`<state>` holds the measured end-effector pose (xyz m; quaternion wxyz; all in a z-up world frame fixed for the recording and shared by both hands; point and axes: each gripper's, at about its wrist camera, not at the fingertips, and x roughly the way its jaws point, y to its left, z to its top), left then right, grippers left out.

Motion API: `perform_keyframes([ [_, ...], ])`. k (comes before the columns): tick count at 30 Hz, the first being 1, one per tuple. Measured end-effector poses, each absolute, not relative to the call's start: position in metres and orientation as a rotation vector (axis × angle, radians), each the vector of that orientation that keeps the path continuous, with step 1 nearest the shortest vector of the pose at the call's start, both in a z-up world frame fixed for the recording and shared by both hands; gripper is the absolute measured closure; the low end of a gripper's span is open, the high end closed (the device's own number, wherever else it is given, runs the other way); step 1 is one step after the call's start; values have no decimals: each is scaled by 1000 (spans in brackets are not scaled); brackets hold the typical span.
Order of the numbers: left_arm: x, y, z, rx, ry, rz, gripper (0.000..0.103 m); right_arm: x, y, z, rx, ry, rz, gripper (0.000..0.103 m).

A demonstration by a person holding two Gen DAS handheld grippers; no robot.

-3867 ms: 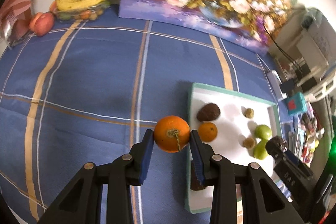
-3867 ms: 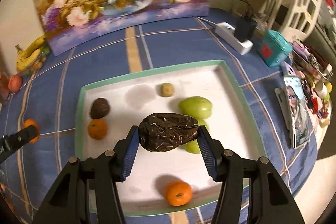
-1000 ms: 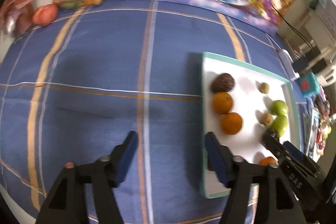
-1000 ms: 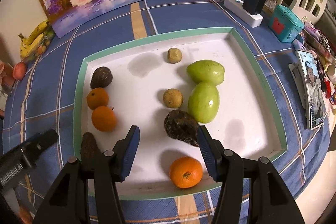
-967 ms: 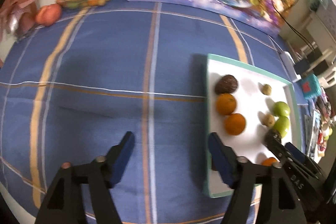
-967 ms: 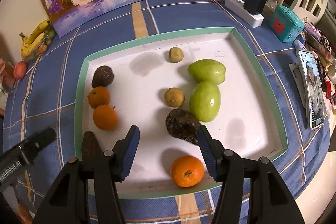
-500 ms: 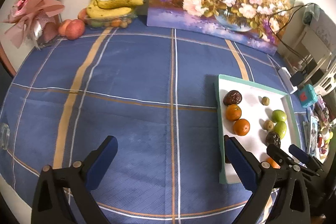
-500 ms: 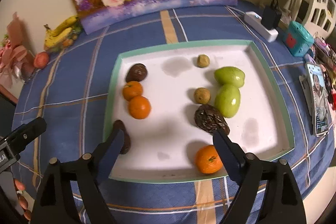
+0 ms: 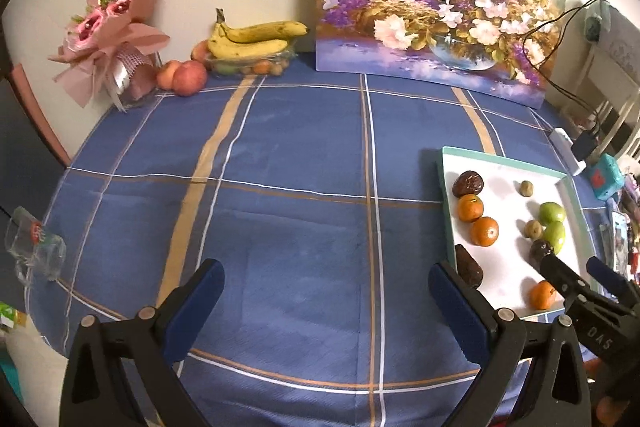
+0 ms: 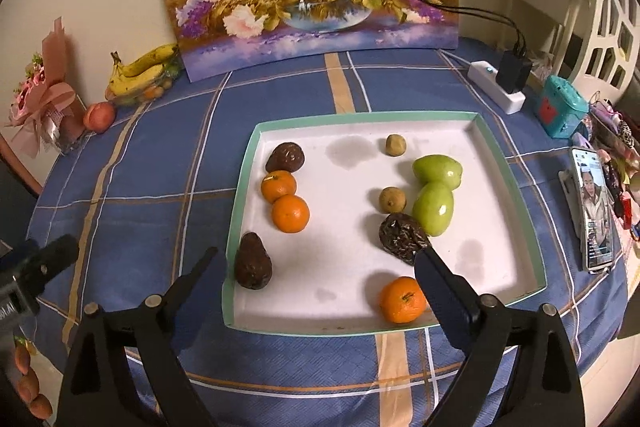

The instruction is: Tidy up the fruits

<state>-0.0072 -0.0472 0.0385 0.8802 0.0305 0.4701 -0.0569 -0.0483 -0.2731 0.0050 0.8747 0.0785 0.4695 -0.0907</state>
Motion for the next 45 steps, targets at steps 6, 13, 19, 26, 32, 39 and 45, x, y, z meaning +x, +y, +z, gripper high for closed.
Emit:
perform_keyframes([
  [6,-8,-45,38,61,1000,-112,0,-49,-270,7,146,972,-188,8],
  [13,-5,-46,33,64,1028,-119,0,-46,-264,7,128,973,-174,8],
  [19,-5,-48,28,96,1047,-101,0,-46,-262,6,118,978,-168,8],
  [26,-4,-46,24,109,1068,-82,0,-45,-261,6,115,978,-169,8],
  [32,-1,-44,21,117,1079,-71,0,-45,-260,6,107,980,-167,8],
  [39,-1,-43,20,120,1082,-69,0,-45,-259,5,105,982,-166,8],
  [45,-2,-44,20,125,1078,-69,0,-45,-258,4,102,987,-164,8],
])
